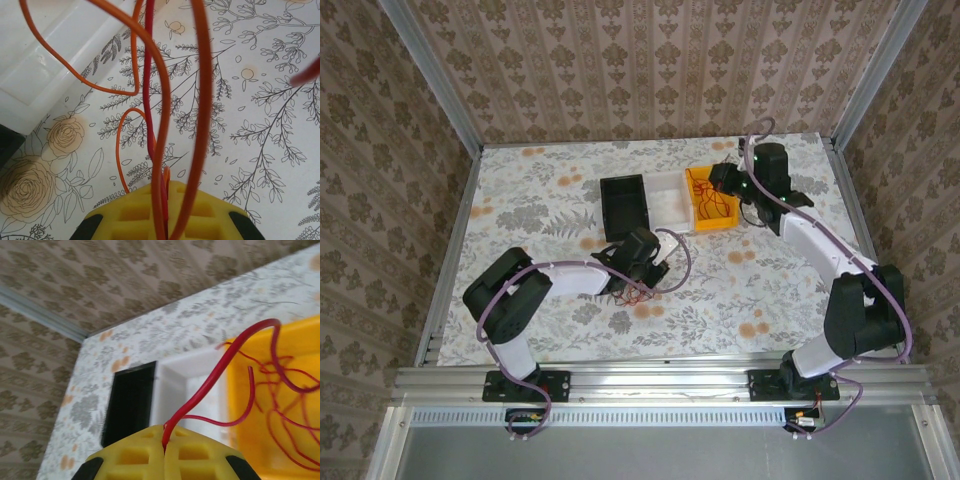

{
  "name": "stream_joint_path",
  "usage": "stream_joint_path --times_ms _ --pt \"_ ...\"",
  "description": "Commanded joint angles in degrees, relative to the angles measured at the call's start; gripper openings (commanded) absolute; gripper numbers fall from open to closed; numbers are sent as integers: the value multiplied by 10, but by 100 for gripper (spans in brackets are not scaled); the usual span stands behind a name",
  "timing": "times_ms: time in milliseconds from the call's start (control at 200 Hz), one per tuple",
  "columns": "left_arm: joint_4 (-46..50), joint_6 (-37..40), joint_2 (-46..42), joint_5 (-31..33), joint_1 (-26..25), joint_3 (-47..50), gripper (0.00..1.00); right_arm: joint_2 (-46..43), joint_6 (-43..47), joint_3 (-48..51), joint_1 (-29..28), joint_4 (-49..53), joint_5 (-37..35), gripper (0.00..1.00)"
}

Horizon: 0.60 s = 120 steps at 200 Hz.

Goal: Untangle the cables

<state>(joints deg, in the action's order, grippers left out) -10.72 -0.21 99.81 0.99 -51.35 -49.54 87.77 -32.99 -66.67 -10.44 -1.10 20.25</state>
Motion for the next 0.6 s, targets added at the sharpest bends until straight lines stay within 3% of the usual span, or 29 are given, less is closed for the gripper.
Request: stream_joint_path --times_ms 0,320,430,595 --pt "-12 -11 7 13 -2 3 0 43 -13 -31 -1 -10 37 5" --pt "-3 -13 12 23 -3 -3 0 164 -40 -96 2 -32 86 4" --pt "-3 -14 10 28 -3 -1 0 189 -43 -101 9 -21 63 5" --pt "-3 -17 8 32 -3 1 0 192 -8 -112 19 49 -25 5"
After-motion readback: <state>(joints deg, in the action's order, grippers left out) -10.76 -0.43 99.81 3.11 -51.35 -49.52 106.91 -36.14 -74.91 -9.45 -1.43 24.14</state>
